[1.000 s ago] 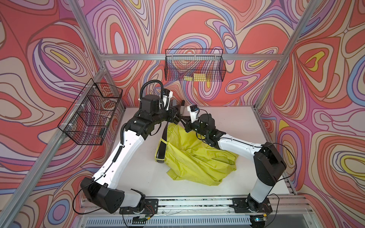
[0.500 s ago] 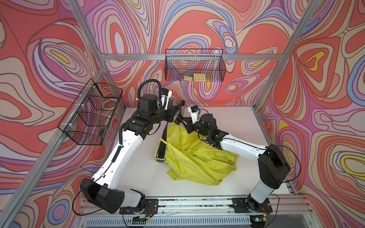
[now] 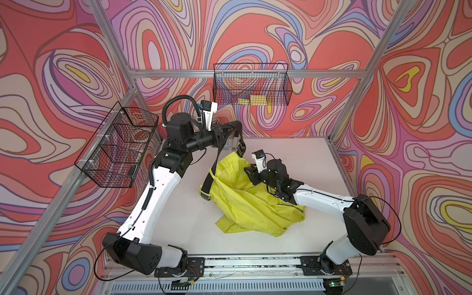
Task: Remove the belt from the trousers
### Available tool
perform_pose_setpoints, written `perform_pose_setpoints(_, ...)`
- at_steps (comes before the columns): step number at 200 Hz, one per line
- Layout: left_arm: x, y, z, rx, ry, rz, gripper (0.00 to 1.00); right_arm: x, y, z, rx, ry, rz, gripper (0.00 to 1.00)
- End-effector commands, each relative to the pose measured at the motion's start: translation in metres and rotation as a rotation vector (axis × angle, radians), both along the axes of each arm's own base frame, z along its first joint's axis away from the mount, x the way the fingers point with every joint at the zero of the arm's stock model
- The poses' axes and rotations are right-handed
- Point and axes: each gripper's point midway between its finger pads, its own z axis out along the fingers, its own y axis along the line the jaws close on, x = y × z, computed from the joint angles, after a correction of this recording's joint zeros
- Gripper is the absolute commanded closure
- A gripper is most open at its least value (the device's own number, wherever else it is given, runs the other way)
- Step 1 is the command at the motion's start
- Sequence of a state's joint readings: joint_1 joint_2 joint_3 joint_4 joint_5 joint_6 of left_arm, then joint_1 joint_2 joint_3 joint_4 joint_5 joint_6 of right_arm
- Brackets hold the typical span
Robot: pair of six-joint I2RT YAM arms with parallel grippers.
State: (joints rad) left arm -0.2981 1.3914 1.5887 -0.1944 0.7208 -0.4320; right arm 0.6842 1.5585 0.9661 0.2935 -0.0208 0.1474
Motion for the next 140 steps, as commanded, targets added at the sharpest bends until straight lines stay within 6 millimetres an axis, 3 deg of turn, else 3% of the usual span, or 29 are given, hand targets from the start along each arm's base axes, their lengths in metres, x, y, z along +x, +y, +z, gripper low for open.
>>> perform_pose_setpoints(1, -0.012, -0.001, 0.044, -0.08, -0.11, -0.058, 1.0, -0.012, 0.003, 0.062, 0.094, -0.177, 0.001, 0.55)
perform_pose_setpoints(23, -0.005, -0.001, 0.035, -0.097, -0.071, -0.081, 1.0, -0.022, -0.003, 0.09, 0.14, -0.237, -0.02, 0.55)
perform_pose_setpoints(40, -0.001, -0.002, 0.031, -0.12, -0.048, -0.095, 1.0, -0.023, -0.006, 0.1, 0.149, -0.254, -0.029, 0.53)
perform_pose_setpoints(94, -0.005, -0.003, 0.029, -0.128, -0.045, -0.113, 1.0, 0.008, 0.008, 0.086, 0.082, -0.222, -0.078, 0.51)
perform_pose_setpoints(109, -0.007, -0.002, 0.028, -0.122, -0.041, -0.118, 1.0, 0.015, 0.015, 0.09, 0.092, -0.234, -0.081, 0.51)
perform_pose_setpoints(126, -0.01, -0.003, 0.025, -0.108, -0.039, -0.125, 1.0, 0.021, 0.022, 0.096, 0.108, -0.248, -0.076, 0.56)
perform_pose_setpoints(140, -0.01, -0.001, 0.017, -0.09, -0.026, -0.123, 1.0, 0.025, 0.023, 0.1, 0.11, -0.252, -0.086, 0.7)
